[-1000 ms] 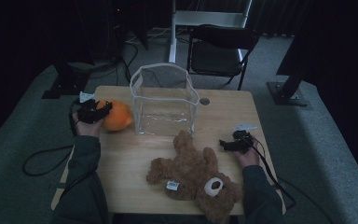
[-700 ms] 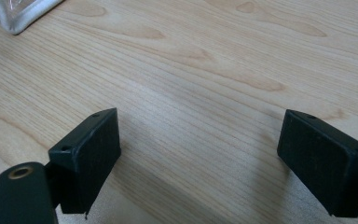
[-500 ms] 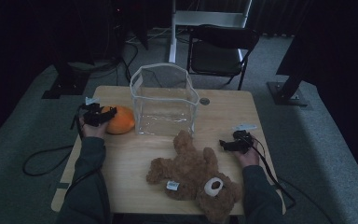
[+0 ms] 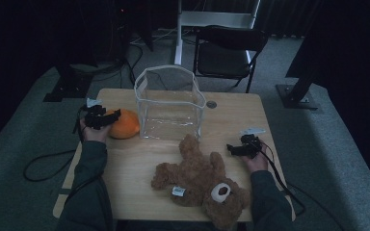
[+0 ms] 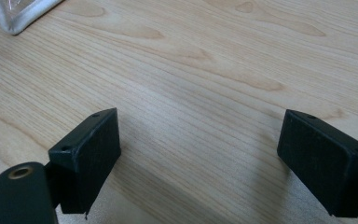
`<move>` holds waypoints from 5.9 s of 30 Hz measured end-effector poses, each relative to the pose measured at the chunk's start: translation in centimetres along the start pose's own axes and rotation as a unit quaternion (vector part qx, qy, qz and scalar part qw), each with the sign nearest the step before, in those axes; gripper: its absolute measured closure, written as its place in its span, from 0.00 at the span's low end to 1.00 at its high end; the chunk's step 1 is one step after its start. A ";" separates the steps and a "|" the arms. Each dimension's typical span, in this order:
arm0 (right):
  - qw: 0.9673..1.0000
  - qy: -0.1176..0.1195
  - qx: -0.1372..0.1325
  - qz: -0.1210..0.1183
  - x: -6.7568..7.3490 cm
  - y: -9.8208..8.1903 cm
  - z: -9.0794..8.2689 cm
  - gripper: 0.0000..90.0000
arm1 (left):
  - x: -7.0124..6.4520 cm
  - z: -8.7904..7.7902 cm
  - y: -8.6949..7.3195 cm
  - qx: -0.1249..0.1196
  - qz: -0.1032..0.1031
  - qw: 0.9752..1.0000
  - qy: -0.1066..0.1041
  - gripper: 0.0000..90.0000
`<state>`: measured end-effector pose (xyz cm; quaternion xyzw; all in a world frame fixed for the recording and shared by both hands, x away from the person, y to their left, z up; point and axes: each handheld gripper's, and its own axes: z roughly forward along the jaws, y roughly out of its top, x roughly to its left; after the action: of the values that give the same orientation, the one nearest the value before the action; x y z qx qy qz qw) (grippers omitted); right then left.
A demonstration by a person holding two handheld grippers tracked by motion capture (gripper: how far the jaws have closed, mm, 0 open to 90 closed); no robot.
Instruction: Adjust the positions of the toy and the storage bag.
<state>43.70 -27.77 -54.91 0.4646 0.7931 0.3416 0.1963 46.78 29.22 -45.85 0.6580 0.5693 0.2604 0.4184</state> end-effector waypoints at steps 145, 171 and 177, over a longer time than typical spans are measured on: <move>0.984 0.167 -0.053 -0.028 3.4 2.1 -3.4 0.66 | -10.2 -3.5 -6.3 0.093 0.154 0.954 -0.238 1.00; 0.982 0.169 -0.081 -0.035 5.7 4.3 -4.3 0.68 | -7.3 -4.0 -3.1 0.045 0.118 0.972 -0.199 0.68; 0.978 0.181 -0.102 0.003 5.2 5.3 -4.2 0.69 | -7.2 -3.2 -2.5 0.048 0.113 0.973 -0.195 0.65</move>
<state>41.68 -22.95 -48.13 0.3745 0.7751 0.4999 0.0948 41.26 23.13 -45.37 0.7758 0.4101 0.1449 0.4571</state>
